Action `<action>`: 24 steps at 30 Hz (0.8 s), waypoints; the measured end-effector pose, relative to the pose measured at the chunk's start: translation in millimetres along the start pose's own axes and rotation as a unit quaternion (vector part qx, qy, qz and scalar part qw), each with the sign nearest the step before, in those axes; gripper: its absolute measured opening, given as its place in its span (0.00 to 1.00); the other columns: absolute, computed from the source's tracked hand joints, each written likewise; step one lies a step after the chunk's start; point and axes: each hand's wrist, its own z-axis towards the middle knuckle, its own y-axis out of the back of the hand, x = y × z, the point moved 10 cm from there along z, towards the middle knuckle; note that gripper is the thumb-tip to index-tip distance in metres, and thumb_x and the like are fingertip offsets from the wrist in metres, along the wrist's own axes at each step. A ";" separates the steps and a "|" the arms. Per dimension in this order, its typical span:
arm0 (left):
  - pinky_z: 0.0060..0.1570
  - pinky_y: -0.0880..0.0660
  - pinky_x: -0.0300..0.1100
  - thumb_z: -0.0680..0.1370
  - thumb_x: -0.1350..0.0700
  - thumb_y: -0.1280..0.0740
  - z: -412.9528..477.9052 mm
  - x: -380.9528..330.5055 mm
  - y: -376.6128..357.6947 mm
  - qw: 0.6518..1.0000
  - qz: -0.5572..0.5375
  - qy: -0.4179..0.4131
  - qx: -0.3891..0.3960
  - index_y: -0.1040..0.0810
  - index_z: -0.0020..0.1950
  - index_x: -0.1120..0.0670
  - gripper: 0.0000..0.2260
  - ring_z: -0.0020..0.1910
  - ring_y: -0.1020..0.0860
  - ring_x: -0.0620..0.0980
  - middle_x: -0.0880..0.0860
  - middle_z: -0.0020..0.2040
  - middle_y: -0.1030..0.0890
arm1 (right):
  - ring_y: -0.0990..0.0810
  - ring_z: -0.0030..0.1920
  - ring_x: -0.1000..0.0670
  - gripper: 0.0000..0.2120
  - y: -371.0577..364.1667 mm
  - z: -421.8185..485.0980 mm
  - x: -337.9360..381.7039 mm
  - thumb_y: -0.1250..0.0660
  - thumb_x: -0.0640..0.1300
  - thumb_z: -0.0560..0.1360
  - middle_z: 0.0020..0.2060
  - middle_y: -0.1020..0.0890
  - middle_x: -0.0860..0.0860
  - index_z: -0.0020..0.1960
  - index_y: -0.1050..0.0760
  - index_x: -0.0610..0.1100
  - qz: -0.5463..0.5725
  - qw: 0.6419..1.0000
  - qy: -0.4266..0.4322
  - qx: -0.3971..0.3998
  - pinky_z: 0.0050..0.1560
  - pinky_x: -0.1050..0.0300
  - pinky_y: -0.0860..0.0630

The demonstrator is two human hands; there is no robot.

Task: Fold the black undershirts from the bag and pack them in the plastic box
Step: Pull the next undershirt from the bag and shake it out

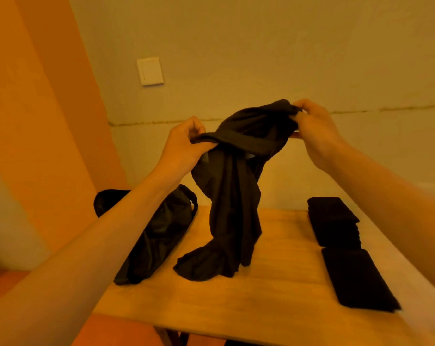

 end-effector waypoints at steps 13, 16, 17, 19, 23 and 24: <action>0.44 0.23 0.41 0.68 0.53 0.24 -48.5 118.0 -10.6 0.896 -0.360 0.221 0.139 0.17 0.43 0.54 0.07 0.45 0.19 0.49 0.53 0.45 0.18 | 0.16 0.49 0.49 0.07 -5.7 -20.0 -61.2 0.30 0.39 0.77 0.49 0.14 0.45 0.53 0.15 0.41 -0.100 0.970 -0.058 0.213 0.57 0.49 0.21; 0.56 0.23 0.51 0.76 0.44 0.35 -73.3 131.4 -43.5 0.893 -0.208 0.309 0.253 0.16 0.53 0.57 0.18 0.50 0.18 0.56 0.59 0.52 0.18 | 0.15 0.47 0.50 0.06 -32.4 -34.3 -59.2 0.30 0.36 0.75 0.45 0.14 0.46 0.51 0.17 0.41 -0.089 0.941 -0.081 0.318 0.50 0.57 0.20; 0.59 0.25 0.53 0.77 0.36 0.36 -85.2 131.6 -58.9 0.886 -0.145 0.328 0.295 0.17 0.51 0.56 0.23 0.49 0.19 0.57 0.60 0.50 0.19 | 0.15 0.46 0.50 0.06 -42.4 -40.0 -57.4 0.30 0.37 0.73 0.44 0.14 0.46 0.50 0.18 0.40 -0.084 0.929 -0.086 0.350 0.48 0.60 0.20; 0.54 0.23 0.47 0.72 0.27 0.36 -105.2 125.6 -83.4 0.871 -0.025 0.340 0.355 0.15 0.46 0.53 0.29 0.43 0.18 0.53 0.57 0.43 0.18 | 0.16 0.43 0.52 0.05 -59.5 -48.7 -54.1 0.30 0.38 0.73 0.41 0.16 0.48 0.48 0.19 0.41 -0.082 0.914 -0.087 0.388 0.44 0.64 0.20; 0.33 0.43 0.41 0.72 0.36 0.27 -128.1 109.8 -127.8 0.848 0.053 0.272 0.453 0.19 0.37 0.54 0.21 0.26 0.40 0.48 0.56 0.31 0.36 | 0.14 0.43 0.50 0.07 -79.6 -71.0 -64.7 0.29 0.36 0.73 0.43 0.14 0.46 0.51 0.20 0.40 -0.107 0.874 -0.107 0.462 0.43 0.63 0.19; 0.33 0.42 0.44 0.71 0.41 0.23 -126.3 117.3 -128.1 0.851 0.063 0.277 0.441 0.20 0.46 0.59 0.21 0.27 0.40 0.48 0.56 0.32 0.34 | 0.14 0.44 0.50 0.07 -78.4 -73.7 -69.1 0.29 0.35 0.74 0.44 0.14 0.45 0.52 0.20 0.39 -0.110 0.868 -0.113 0.470 0.44 0.63 0.19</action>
